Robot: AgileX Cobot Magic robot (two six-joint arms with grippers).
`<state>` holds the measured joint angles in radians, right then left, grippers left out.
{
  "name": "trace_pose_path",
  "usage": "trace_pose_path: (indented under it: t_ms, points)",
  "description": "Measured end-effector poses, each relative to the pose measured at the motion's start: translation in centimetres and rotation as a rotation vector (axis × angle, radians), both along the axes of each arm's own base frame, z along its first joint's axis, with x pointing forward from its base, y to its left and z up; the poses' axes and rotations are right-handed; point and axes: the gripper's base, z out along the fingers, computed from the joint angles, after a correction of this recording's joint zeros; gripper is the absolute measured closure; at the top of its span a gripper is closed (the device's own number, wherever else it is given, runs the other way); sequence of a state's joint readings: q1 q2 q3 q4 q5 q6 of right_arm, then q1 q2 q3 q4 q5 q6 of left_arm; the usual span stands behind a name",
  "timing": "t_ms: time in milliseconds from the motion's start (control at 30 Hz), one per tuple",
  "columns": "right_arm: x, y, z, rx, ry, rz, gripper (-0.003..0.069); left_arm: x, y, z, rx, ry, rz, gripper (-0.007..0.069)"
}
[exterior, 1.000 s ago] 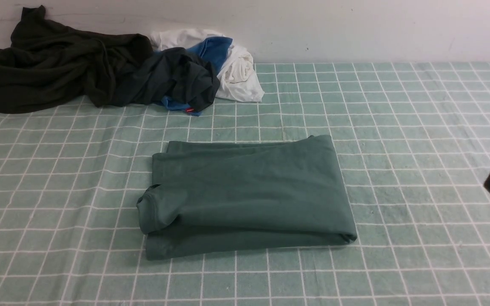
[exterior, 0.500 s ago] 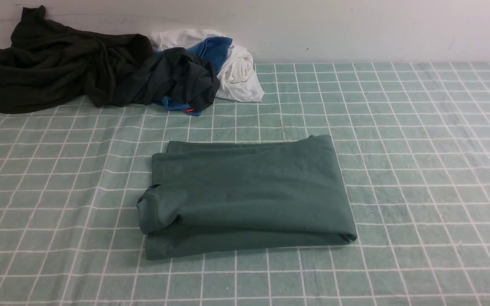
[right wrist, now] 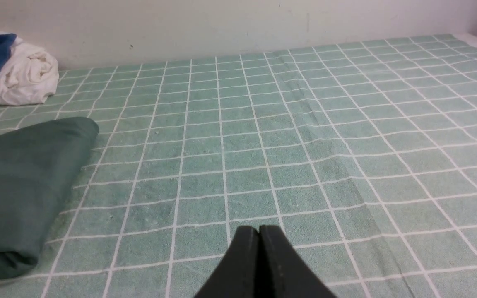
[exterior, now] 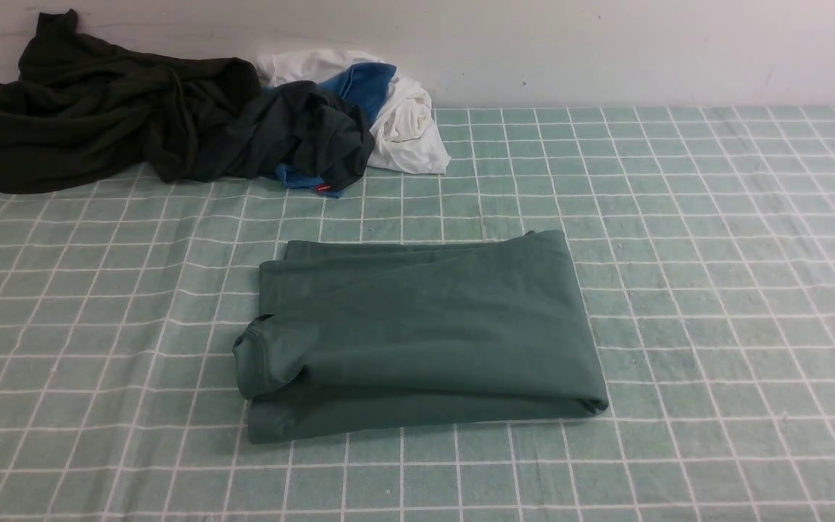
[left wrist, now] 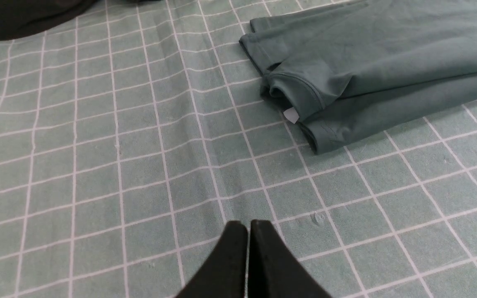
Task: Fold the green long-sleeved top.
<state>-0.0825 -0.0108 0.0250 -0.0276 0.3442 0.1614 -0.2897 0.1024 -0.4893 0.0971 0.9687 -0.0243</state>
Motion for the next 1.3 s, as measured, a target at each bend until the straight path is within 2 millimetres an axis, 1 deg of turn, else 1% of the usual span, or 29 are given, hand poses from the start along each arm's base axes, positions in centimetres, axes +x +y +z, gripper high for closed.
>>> trace_pose_path:
  t_ms: [1100,1267,1300]
  points:
    - [0.0,0.0,0.0,0.000,0.003,0.000,0.0673,0.1,0.1,-0.1,0.016,-0.008,0.008,0.0627]
    - [0.0,0.0,0.0,0.000,0.004,0.000,0.0673,1.0,-0.5,-0.4,-0.043,-0.097,0.006,0.0627]
    - [0.0,0.0,0.0,-0.002,0.004,0.000,0.0673,1.6,-0.7,-0.7,-0.066,-0.179,0.019,0.0627]
